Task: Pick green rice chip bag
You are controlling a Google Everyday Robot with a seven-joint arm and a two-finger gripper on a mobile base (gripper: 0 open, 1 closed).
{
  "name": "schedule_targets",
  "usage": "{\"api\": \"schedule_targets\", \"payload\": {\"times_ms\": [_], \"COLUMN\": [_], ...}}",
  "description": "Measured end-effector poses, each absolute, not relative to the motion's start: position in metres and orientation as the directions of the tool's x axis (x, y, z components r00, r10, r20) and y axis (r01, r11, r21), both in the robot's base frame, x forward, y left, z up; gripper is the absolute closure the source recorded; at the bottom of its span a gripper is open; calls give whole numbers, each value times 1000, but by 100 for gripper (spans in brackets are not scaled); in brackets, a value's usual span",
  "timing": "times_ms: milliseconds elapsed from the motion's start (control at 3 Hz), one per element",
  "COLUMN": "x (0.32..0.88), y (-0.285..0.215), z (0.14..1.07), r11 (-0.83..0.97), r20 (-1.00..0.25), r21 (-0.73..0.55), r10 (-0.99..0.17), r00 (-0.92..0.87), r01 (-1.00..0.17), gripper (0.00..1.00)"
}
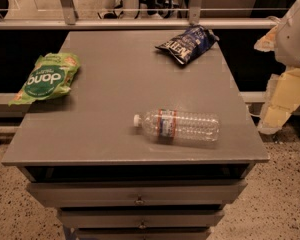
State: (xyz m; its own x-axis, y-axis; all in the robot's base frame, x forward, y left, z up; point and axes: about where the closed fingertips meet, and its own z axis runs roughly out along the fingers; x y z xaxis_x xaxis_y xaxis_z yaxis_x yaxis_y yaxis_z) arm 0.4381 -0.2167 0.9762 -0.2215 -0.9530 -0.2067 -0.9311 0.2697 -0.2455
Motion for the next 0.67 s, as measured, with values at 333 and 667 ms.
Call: {"api": "schedule_targets", "payload": {"times_ms": [333,667], "x": [440,461], "y": [-215,-186], "z": [977,964], "r11": [262,189], "r20": [-213,-269], "r21": [-253,-244], "r10": [-954,-955], "r00": [-210,-121], "r01": [-931,-951], "gripper": [0,0]}}
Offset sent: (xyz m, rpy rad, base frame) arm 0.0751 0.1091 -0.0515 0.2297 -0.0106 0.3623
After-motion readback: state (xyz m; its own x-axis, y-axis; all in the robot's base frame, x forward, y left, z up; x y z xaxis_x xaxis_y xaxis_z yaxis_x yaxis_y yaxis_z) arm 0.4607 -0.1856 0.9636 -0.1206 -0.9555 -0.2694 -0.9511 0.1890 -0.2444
